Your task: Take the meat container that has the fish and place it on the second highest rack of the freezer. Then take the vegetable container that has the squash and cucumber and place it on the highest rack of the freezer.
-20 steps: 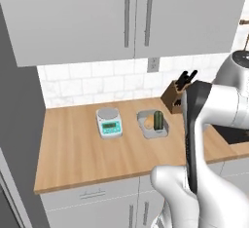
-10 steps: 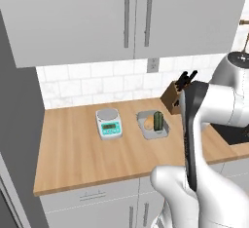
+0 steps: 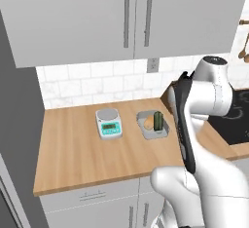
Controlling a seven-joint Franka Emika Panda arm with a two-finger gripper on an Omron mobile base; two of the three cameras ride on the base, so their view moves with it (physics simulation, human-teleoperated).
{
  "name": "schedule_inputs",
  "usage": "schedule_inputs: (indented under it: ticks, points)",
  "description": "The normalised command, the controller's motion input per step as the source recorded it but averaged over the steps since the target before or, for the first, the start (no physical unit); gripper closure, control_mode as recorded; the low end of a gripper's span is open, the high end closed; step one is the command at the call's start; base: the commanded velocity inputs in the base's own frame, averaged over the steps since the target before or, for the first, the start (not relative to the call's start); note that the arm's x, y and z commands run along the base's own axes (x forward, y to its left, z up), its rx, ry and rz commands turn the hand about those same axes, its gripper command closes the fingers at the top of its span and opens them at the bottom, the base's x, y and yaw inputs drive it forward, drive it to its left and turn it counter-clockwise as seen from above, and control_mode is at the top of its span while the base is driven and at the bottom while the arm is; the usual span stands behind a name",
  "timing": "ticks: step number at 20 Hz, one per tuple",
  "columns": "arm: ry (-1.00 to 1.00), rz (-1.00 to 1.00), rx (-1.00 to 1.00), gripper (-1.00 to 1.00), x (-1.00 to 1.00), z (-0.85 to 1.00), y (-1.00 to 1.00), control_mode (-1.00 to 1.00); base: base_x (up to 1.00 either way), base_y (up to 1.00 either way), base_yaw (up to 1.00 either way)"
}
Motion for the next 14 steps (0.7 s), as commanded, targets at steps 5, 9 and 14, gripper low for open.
schedule_inputs:
  ticks: [5,9,14]
  points:
    - [0.01,0.21,0.0,-1.0,0.57,-0.58,0.03,-1.0,0.0,0.0,0.0]
    - [-0.06,0.15,0.0,-1.0,0.33,-0.62,0.0,-1.0,0.0,0.0,0.0]
    - [-0.15,0.08,0.0,-1.0,0.29,-0.48,0.0,-1.0,0.0,0.0,0.0]
